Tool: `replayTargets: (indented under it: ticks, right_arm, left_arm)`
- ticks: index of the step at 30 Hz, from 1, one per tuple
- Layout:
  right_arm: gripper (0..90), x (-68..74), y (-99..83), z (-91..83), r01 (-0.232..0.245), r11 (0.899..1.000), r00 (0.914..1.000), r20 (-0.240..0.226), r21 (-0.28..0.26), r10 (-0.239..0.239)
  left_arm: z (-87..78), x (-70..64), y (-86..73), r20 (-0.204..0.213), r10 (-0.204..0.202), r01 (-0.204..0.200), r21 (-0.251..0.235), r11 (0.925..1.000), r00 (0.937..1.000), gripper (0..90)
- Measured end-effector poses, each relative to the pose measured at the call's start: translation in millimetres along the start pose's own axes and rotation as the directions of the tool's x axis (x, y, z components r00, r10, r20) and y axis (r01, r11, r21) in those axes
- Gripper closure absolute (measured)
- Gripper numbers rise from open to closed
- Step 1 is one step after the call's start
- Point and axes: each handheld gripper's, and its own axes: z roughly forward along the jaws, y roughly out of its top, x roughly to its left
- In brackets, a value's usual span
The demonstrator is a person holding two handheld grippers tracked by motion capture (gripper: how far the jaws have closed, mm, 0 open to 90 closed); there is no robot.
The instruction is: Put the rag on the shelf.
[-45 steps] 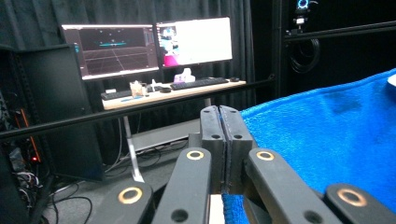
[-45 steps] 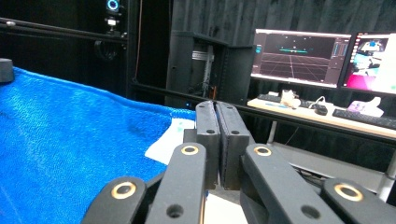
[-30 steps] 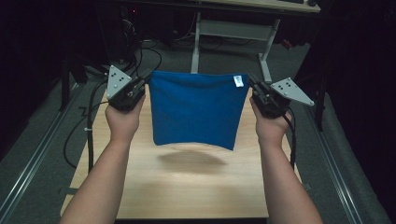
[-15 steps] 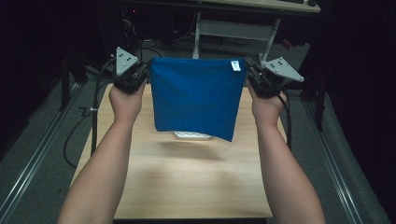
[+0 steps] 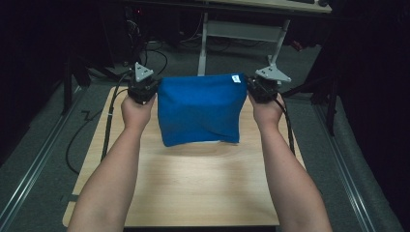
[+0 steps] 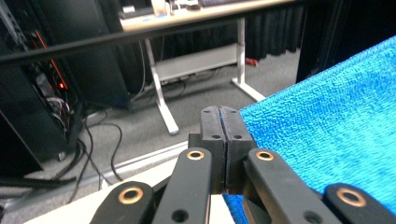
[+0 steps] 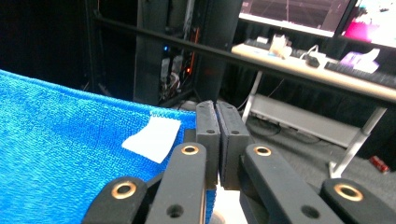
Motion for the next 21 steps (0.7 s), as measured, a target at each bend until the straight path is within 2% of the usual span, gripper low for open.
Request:
replayTargets:
  ticks: [1, 4, 6, 9, 11, 15, 17, 21]
  right_arm:
    - [89.4, 0.0, 0.0, 0.0, 0.000, 1.000, 1.0000, 0.000, 0.000, 0.000]
    - [89.3, 2.5, -12.9, 8.0, 0.013, 0.999, 0.9999, -0.005, 0.046, -0.013]
    - [89.3, 3.2, -18.1, 10.6, 0.012, 0.998, 0.9999, -0.012, 0.054, -0.012]
    - [89.3, 5.8, -25.1, 13.6, 0.013, 0.998, 0.9998, -0.016, 0.069, -0.012]
    - [89.3, 6.2, -31.3, 16.4, -0.005, 0.997, 0.9997, -0.024, 0.083, 0.007]
    - [89.3, 7.0, -40.0, 19.6, -0.005, 0.995, 0.9996, -0.026, 0.102, 0.008]
    - [89.3, 8.3, -51.3, 22.5, -0.005, 0.993, 0.9996, -0.027, 0.120, 0.008]
    - [89.3, 7.7, -64.3, 23.3, -0.029, 0.990, 0.9988, -0.036, 0.138, 0.034]
  left_arm:
    - [0.0, 0.0, 0.0, 0.000, 0.000, 0.000, 0.000, 1.0000, 1.0000, 89.9]
    - [6.6, -0.1, -15.5, 0.009, -0.011, 0.011, 0.036, 0.9993, 0.9999, 89.8]
    - [9.2, 0.0, -21.4, 0.016, -0.015, 0.014, 0.064, 0.9979, 0.9997, 89.8]
    - [11.4, -1.1, -31.0, 0.019, -0.017, 0.015, 0.080, 0.9967, 0.9997, 89.8]
    - [13.3, -1.4, -37.0, 0.025, -0.023, 0.021, 0.094, 0.9954, 0.9994, 89.8]
    - [15.9, -2.7, -48.3, 0.035, -0.028, 0.024, 0.115, 0.9930, 0.9990, 89.8]
    - [18.0, -4.7, -57.9, 0.045, -0.032, 0.026, 0.133, 0.9907, 0.9985, 89.8]
    - [19.8, -7.1, -66.0, 0.055, -0.040, 0.032, 0.141, 0.9895, 0.9977, 89.8]
